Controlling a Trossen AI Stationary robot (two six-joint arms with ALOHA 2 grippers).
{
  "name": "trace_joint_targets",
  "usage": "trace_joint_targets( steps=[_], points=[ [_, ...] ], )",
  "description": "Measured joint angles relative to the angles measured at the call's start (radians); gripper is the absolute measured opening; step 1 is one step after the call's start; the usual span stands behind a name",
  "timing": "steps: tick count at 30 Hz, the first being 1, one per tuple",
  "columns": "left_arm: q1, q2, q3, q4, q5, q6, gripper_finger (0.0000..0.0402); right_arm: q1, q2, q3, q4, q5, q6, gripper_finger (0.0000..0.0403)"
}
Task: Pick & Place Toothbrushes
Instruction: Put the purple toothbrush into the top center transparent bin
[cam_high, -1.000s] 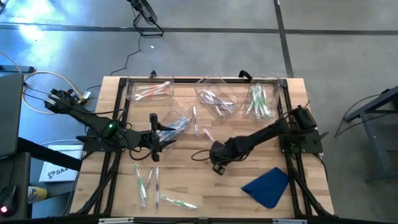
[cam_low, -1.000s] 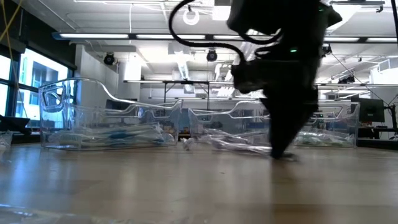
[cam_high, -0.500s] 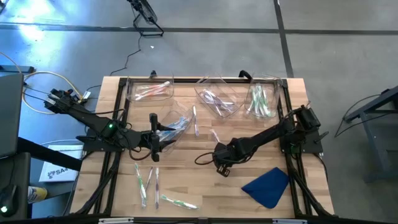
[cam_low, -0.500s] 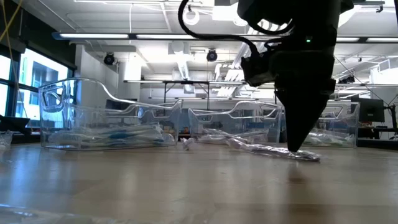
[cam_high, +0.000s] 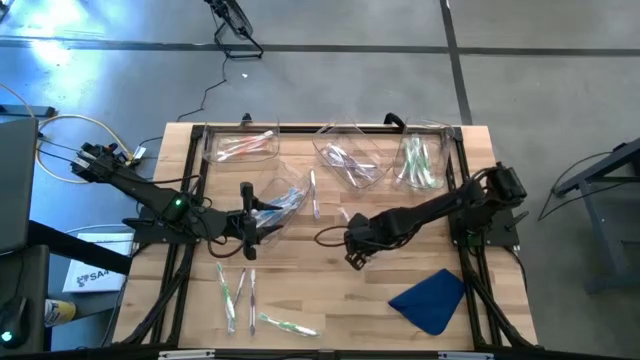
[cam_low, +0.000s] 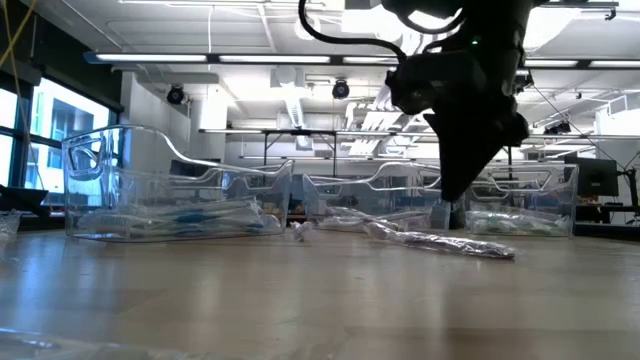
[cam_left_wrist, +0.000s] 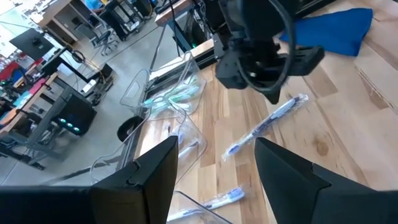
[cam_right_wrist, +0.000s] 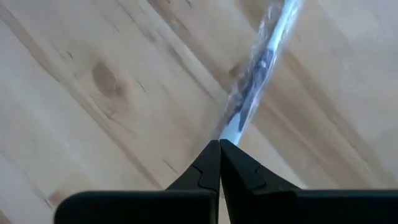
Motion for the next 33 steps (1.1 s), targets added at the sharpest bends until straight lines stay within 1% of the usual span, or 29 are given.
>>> trace_joint_targets(
  steps=[10, 33],
  points=[
    [0.000, 0.000, 0.000, 0.000, 0.000, 0.000, 0.0207, -0.020, -0.003, 0.000, 0.014, 0.006, -0.078, 0.0002],
    [0.000, 0.000, 0.000, -0.001, 0.000, 0.000, 0.0207, -0.020, -0.003, 0.000, 0.054, 0.014, -0.082, 0.0002]
  ],
)
